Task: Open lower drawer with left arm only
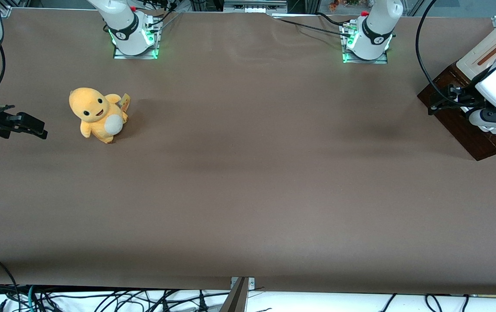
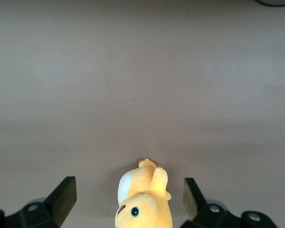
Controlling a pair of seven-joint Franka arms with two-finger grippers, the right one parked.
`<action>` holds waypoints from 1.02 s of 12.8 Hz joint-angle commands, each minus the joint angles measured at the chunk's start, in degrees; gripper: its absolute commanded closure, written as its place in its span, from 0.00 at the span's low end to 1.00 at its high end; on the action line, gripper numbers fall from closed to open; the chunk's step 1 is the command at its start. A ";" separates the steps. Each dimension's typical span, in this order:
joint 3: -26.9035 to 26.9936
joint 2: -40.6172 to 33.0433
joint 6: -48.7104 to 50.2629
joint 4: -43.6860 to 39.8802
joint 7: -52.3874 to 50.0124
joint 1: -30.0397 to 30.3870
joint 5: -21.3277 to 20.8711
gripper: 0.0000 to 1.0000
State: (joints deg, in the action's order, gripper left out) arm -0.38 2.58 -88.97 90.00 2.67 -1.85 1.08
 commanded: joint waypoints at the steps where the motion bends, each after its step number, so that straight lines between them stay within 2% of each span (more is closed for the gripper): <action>1: -0.41 -0.82 0.63 -0.18 0.76 0.44 -0.90 0.00; 13: -0.67 -1.09 2.48 0.09 0.85 0.53 -0.20 0.00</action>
State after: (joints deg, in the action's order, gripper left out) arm -0.41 2.42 -87.29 89.99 2.67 -1.75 1.08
